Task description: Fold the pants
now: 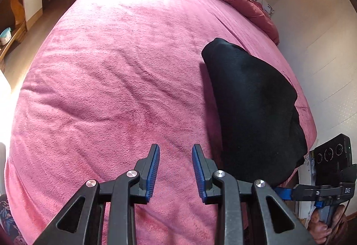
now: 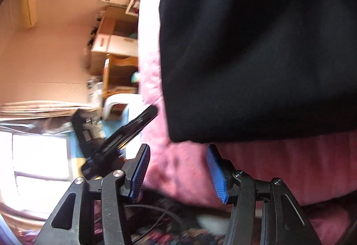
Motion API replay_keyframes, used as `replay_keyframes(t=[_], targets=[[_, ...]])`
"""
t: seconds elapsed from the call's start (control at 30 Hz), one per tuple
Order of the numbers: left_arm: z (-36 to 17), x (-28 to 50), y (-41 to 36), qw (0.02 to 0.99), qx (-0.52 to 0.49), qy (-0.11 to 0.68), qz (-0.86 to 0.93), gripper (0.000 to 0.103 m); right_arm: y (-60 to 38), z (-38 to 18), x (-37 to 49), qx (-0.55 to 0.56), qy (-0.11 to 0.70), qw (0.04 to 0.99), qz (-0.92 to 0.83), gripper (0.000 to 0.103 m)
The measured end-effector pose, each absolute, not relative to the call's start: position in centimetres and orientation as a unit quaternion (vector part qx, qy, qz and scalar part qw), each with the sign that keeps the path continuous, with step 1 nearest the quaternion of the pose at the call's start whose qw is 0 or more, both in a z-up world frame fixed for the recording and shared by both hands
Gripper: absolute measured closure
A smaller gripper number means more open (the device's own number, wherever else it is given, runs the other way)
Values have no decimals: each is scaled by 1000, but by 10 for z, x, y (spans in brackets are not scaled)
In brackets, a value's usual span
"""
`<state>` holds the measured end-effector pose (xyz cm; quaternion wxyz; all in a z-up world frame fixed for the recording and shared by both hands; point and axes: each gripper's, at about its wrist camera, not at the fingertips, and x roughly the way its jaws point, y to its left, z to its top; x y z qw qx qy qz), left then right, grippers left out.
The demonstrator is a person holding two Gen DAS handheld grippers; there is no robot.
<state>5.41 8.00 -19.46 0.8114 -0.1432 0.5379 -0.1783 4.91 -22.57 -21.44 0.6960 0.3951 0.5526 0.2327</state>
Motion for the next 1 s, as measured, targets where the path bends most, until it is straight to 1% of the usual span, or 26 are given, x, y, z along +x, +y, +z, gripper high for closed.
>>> replay_keyframes(t=[0.1, 0.17, 0.37, 0.4, 0.43, 0.47, 0.53, 0.6, 0.63, 0.73, 0.87, 0.93, 1.0], targets=[[-199, 52, 85, 809, -152, 541, -174, 73, -214, -211, 55, 386, 538, 713, 231, 46], [-202, 52, 86, 806, -156, 543, -176, 73, -204, -208, 57, 356, 534, 734, 222, 45], [-197, 51, 83, 805, -167, 536, -192, 73, -200, -221, 70, 394, 518, 724, 231, 44], [-196, 53, 81, 806, -166, 535, -193, 73, -202, -223, 72, 402, 514, 717, 243, 37], [-195, 55, 80, 807, -164, 534, -194, 73, -198, -227, 74, 410, 513, 707, 260, 32], [-194, 56, 79, 807, -164, 532, -196, 73, -196, -235, 77, 422, 518, 692, 273, 30], [-191, 62, 75, 808, -164, 530, -198, 73, -191, -255, 79, 447, 540, 652, 289, 31], [-186, 66, 71, 812, -161, 526, -197, 73, -189, -261, 76, 444, 560, 628, 309, 38], [-184, 67, 69, 813, -160, 523, -199, 73, -188, -260, 73, 434, 566, 626, 316, 39], [-178, 69, 57, 816, -145, 518, -209, 73, -198, -243, 62, 411, 557, 652, 311, 39], [-170, 67, 33, 821, -106, 510, -233, 73, -247, -194, 33, 381, 516, 715, 279, 39], [-169, 64, 20, 822, -84, 506, -247, 73, -286, -173, 14, 368, 493, 755, 228, 43], [-172, 63, 10, 818, -75, 508, -258, 73, -329, -162, -5, 367, 475, 783, 160, 48]])
